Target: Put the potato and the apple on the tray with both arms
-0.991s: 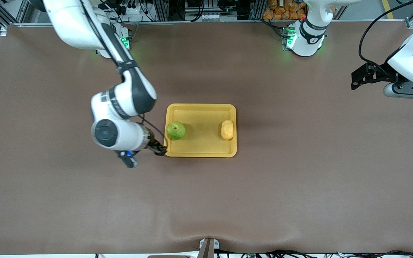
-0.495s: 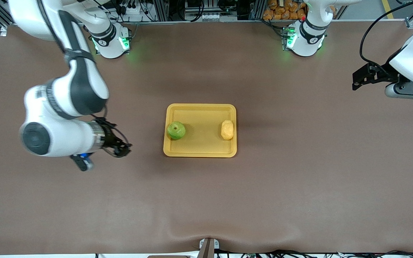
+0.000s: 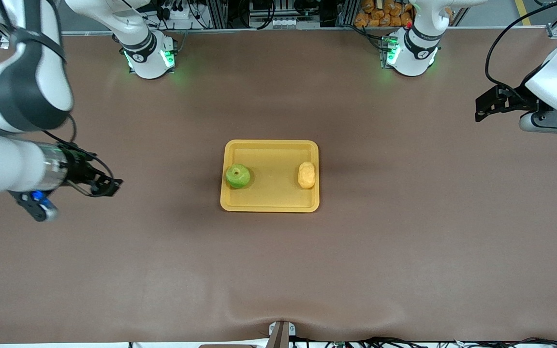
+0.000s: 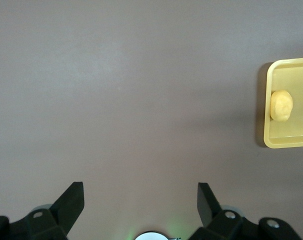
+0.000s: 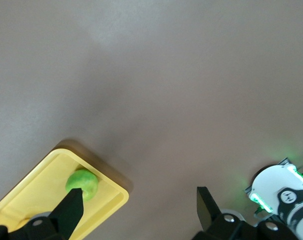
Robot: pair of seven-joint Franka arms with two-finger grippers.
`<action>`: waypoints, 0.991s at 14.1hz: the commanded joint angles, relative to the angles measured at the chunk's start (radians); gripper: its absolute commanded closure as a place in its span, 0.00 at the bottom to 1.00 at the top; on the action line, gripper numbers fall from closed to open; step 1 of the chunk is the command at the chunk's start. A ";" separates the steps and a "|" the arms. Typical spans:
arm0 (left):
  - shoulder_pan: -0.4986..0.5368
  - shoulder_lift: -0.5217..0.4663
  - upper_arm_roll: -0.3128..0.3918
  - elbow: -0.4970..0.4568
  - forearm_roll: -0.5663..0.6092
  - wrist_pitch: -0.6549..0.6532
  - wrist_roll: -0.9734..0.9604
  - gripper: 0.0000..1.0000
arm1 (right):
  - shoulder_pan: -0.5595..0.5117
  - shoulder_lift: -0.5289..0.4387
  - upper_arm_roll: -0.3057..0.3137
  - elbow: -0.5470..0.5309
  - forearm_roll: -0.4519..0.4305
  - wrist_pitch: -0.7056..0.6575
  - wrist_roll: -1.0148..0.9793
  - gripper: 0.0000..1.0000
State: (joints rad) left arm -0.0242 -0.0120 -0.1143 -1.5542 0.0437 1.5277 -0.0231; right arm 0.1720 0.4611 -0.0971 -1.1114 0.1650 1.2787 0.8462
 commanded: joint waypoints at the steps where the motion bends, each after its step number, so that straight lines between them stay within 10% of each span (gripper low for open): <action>1: 0.004 0.000 -0.002 0.014 -0.015 -0.018 -0.015 0.00 | -0.078 -0.077 0.019 -0.019 -0.016 -0.045 -0.187 0.00; 10: 0.006 -0.005 0.007 0.014 -0.001 -0.115 -0.018 0.00 | -0.217 -0.301 0.028 -0.117 -0.139 -0.075 -0.656 0.00; 14: 0.006 -0.003 0.005 0.014 -0.004 -0.081 -0.018 0.00 | -0.198 -0.513 0.027 -0.410 -0.151 0.121 -0.659 0.00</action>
State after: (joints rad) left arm -0.0228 -0.0120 -0.1058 -1.5519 0.0438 1.4390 -0.0249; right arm -0.0343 0.0999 -0.0840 -1.3047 0.0446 1.3005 0.2007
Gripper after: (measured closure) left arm 0.000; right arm 0.000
